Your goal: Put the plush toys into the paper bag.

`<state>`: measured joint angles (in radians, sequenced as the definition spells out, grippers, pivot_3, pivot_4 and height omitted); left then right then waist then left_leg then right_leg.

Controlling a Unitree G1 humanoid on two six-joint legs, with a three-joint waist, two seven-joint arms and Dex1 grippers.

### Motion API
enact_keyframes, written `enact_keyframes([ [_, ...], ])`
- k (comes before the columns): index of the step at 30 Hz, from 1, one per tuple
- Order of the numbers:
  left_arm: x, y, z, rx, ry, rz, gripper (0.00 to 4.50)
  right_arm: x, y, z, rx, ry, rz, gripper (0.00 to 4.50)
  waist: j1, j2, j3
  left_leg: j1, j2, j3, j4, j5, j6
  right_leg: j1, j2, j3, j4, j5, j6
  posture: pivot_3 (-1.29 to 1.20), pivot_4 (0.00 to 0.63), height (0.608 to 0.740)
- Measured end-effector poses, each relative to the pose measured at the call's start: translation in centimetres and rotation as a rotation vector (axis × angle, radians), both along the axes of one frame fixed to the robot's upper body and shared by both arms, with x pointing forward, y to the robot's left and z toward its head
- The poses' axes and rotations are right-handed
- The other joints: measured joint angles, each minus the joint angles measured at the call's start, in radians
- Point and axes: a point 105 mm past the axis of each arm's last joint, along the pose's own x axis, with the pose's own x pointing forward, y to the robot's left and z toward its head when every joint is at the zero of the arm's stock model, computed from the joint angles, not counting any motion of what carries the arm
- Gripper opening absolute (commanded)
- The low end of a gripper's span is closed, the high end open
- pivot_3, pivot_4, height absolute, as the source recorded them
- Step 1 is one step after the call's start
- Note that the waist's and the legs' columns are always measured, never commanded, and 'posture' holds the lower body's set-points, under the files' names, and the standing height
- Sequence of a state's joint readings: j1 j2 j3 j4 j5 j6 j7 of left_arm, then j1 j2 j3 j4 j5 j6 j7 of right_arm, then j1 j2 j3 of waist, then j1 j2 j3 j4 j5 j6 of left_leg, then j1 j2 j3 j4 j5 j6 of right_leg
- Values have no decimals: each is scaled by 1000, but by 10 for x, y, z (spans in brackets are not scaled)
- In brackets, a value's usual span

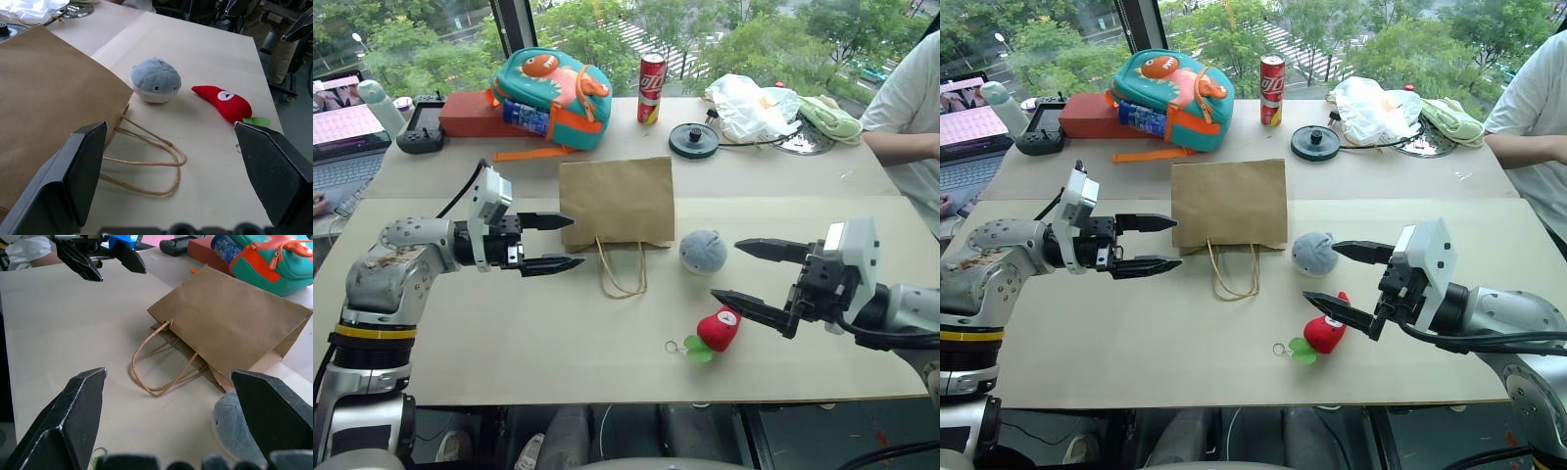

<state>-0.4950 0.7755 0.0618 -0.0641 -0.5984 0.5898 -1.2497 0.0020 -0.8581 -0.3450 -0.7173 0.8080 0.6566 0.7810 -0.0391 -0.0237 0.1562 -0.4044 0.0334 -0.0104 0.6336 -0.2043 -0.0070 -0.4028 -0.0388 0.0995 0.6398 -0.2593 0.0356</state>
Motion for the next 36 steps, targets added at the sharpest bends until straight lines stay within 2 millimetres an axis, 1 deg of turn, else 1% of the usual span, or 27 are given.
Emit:
enact_keyframes([
  [8,1,-1,0,-2,-5,-4,4472,-1,3,-2,3,2,-4,4500,0,0,0,0,0,0,0,0,0,0,0,0,0,0,0,0,150,739],
  [12,1,-1,-4,5,-3,-15,4472,0,2,-2,3,1,-13,4500,0,0,0,0,0,0,0,0,0,0,0,0,0,0,0,0,150,739],
  [17,4,-4,-18,94,-53,-88,4472,0,3,-2,8,-2,-30,4500,1,0,0,0,0,0,0,0,0,0,0,0,0,0,0,0,150,739],
  [21,15,-8,-22,189,-141,-176,4472,-3,6,-4,22,4,-43,4500,7,0,0,0,-1,0,1,0,0,0,0,0,0,0,0,0,150,739],
  [23,22,-14,-23,230,-201,-227,4472,-5,9,-5,27,10,-43,4500,12,0,0,-1,-1,0,1,0,0,0,0,0,0,0,-1,0,150,739],
  [26,34,-29,-27,302,-284,-343,4472,-8,12,-7,36,14,-57,4500,23,0,0,-1,-1,0,2,0,0,0,0,0,0,0,-1,0,150,739],
  [31,49,-50,-33,392,-350,-460,4472,-12,17,-8,47,10,-80,4500,25,0,0,-2,-1,0,2,0,1,0,0,0,0,0,-1,0,150,739],
  [36,58,-68,-45,476,-421,-548,4472,-16,20,-9,52,-1,-110,4500,21,0,0,-3,-2,-1,3,0,1,0,0,0,0,0,-1,0,150,739],
])
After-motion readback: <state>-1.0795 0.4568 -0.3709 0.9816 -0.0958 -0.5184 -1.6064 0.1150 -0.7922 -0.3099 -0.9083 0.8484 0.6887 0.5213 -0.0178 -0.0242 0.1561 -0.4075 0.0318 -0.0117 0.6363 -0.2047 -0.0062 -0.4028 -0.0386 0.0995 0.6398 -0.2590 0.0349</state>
